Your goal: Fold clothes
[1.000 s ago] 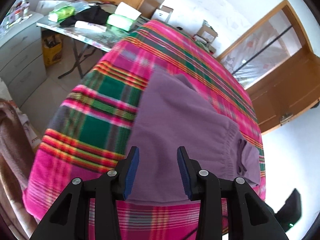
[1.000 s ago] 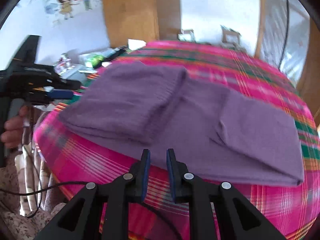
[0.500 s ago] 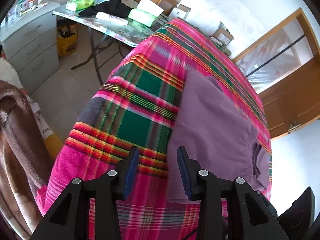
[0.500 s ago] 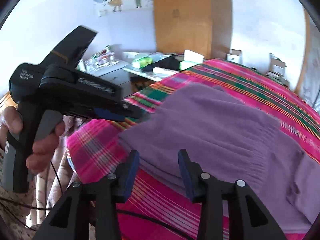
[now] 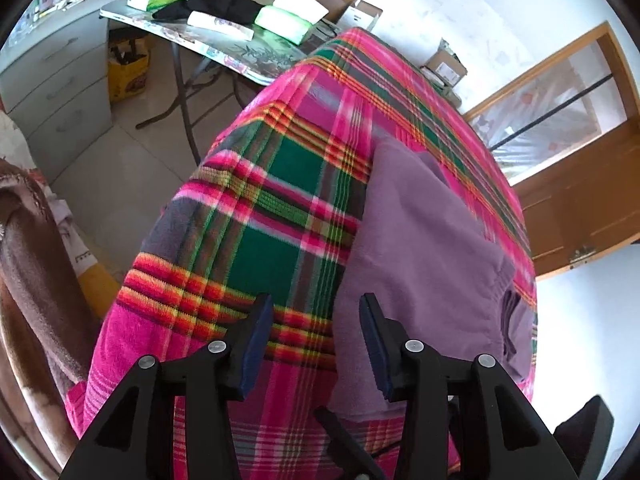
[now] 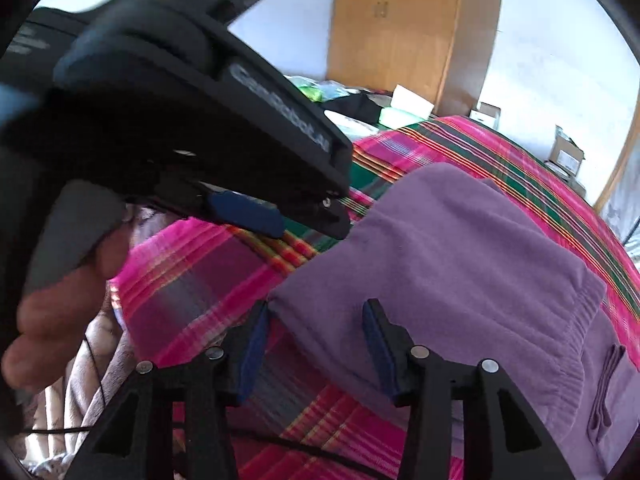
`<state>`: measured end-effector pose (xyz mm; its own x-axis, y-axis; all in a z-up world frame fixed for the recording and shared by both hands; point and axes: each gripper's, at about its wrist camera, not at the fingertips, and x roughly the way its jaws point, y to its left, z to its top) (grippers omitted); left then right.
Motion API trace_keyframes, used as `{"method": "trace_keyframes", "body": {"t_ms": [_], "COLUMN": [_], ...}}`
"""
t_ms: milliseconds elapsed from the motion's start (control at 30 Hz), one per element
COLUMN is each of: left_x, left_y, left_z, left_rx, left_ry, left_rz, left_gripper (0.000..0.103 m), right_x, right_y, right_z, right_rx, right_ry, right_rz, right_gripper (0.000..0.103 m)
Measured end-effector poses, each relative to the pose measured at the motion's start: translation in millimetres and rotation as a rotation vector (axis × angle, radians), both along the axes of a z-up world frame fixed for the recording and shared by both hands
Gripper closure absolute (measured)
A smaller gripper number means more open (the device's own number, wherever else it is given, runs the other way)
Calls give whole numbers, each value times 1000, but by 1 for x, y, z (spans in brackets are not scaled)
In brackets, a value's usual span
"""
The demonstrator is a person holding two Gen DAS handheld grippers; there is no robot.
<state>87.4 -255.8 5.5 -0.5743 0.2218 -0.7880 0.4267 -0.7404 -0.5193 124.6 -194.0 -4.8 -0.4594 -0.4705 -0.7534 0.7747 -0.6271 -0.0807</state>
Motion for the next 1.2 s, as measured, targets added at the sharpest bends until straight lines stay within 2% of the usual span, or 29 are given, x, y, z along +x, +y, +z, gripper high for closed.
{"method": "trace_keyframes", "body": {"t_ms": [133,200,267,433,633,833,1000,1067,1133,1200], "left_x": [-8,-13,-20,-35,-53,-72,-89,-94,-102,-109], "left_y": [-2,-2,-2,-11,-17,-10,-8,-5,-1,1], "left_z": [2,3,4,-5,-8,-9,-6,2,8,10], "left_rx": [20,24,24,119,213,243,249,202,194,221], "left_ry": [7,11,24,22,33,20,18,38,60,57], "left_rz": [-4,-5,-19,-12,-26,-63,-68,-54,-84,-99], "left_gripper": [56,56,55,55,55,55,55,55,55,55], "right_x": [4,6,7,8,7,6,3,4,9,19], "right_y": [-5,-6,-4,4,8,14,27,32,35,39], "right_z": [-2,-3,-1,4,9,18,26,29,32,36], "right_rx": [20,24,13,-23,-70,-122,-171,-186,-200,-213], "right_ry": [35,53,64,91,109,125,120,121,119,114], "right_rz": [-20,-29,-34,-47,-49,-40,-40,-43,-49,-54], "right_gripper": [55,59,74,87,89,89,89,89,89,89]}}
